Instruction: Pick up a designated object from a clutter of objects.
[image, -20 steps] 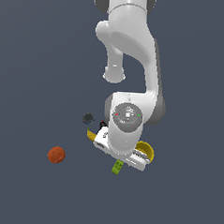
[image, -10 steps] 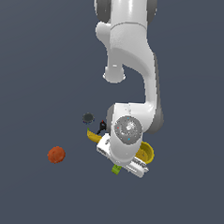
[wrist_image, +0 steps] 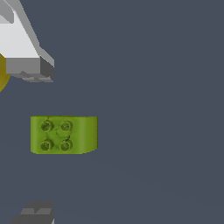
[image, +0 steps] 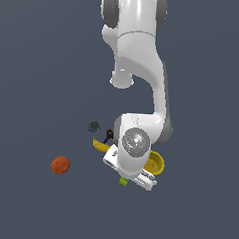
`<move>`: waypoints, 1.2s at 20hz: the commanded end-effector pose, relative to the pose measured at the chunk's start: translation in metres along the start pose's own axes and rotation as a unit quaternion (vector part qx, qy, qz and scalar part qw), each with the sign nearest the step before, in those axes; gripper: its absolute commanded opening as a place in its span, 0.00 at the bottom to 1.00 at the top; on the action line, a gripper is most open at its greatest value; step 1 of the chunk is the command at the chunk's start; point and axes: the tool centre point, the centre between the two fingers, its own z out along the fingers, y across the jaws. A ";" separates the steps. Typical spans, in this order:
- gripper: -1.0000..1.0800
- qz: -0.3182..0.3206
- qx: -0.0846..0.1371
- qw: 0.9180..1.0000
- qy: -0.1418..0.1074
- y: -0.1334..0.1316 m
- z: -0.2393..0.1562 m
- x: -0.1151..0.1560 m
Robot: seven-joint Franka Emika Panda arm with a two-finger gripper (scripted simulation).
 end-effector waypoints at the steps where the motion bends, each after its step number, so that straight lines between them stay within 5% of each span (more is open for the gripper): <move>1: 0.96 0.000 0.000 1.000 -0.001 0.000 0.014 -0.001; 10: 0.96 0.001 0.000 1.000 0.000 0.000 0.035 0.000; 11: 0.00 0.001 0.000 1.000 0.000 0.000 0.035 0.000; 24: 0.00 0.001 0.000 1.000 0.000 0.000 0.033 -0.001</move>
